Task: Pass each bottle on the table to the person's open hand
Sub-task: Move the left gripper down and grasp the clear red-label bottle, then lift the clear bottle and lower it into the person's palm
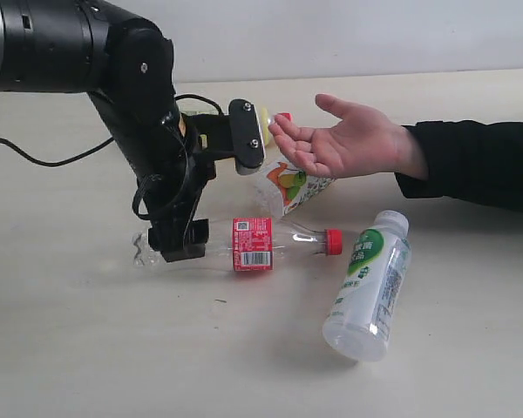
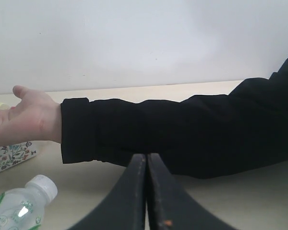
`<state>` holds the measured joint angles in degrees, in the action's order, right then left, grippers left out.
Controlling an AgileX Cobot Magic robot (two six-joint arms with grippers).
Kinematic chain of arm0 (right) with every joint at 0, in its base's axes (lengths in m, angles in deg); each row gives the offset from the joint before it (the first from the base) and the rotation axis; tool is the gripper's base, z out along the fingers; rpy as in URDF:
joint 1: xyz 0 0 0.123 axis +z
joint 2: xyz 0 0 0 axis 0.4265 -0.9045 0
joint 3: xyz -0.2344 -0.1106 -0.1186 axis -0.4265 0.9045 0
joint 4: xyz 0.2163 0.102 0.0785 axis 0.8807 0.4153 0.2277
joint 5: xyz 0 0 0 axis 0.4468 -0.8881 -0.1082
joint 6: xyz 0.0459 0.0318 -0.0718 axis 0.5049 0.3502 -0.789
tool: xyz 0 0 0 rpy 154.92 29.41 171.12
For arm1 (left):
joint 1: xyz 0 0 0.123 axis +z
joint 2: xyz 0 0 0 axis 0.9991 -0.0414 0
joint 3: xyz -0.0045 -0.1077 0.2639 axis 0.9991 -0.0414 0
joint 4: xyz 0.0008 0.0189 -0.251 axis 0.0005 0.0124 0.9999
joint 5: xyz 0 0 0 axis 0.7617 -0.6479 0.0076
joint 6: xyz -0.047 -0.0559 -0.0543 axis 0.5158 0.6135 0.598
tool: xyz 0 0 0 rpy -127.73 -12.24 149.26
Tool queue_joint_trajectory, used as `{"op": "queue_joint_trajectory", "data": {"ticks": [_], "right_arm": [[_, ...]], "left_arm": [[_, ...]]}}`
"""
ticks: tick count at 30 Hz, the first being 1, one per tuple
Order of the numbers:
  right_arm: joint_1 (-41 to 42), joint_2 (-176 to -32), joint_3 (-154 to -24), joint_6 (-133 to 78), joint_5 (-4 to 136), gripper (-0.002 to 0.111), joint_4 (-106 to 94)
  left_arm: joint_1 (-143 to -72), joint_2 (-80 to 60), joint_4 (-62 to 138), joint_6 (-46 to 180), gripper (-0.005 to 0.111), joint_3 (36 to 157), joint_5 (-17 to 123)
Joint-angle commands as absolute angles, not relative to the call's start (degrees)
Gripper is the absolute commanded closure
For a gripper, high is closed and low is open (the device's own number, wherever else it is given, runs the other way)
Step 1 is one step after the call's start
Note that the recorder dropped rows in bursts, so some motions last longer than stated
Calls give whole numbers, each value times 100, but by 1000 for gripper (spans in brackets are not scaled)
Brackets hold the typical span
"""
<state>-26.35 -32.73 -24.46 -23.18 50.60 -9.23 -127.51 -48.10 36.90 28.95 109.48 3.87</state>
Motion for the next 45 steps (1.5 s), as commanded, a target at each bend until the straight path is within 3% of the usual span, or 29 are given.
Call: {"op": "queue_joint_trajectory", "data": {"ticks": [1, 24, 28, 31, 34, 37, 45], "right_arm": [[-2662, -3237, -2420, -2309, 5113, 108, -933], [-2662, -3237, -2420, -2309, 5113, 108, -933], [-2662, -3237, -2420, -2309, 5113, 108, -933], [-2662, -3237, -2420, -2309, 5113, 108, -933], [-2662, -3237, -2420, -2309, 5096, 108, -933], [-2662, -3237, -2420, -2309, 5096, 108, -933], [-2662, -3237, -2420, -2309, 5096, 108, -933]], "left_arm": [[-12769, -4937, 3801, 2892, 26, 10969, 544], [-12769, -5642, 3908, 2906, 26, 10969, 1100], [-12769, -5672, 3908, 2914, 32, 10969, 1080], [-12769, -5672, 3908, 2914, 47, 10969, 948], [-12769, -5672, 3908, 2914, 84, 10969, 628], [-12769, -5602, 3895, 2914, 107, 10969, 342], [-12769, -4974, 3833, 2914, 107, 10969, -463]]}}
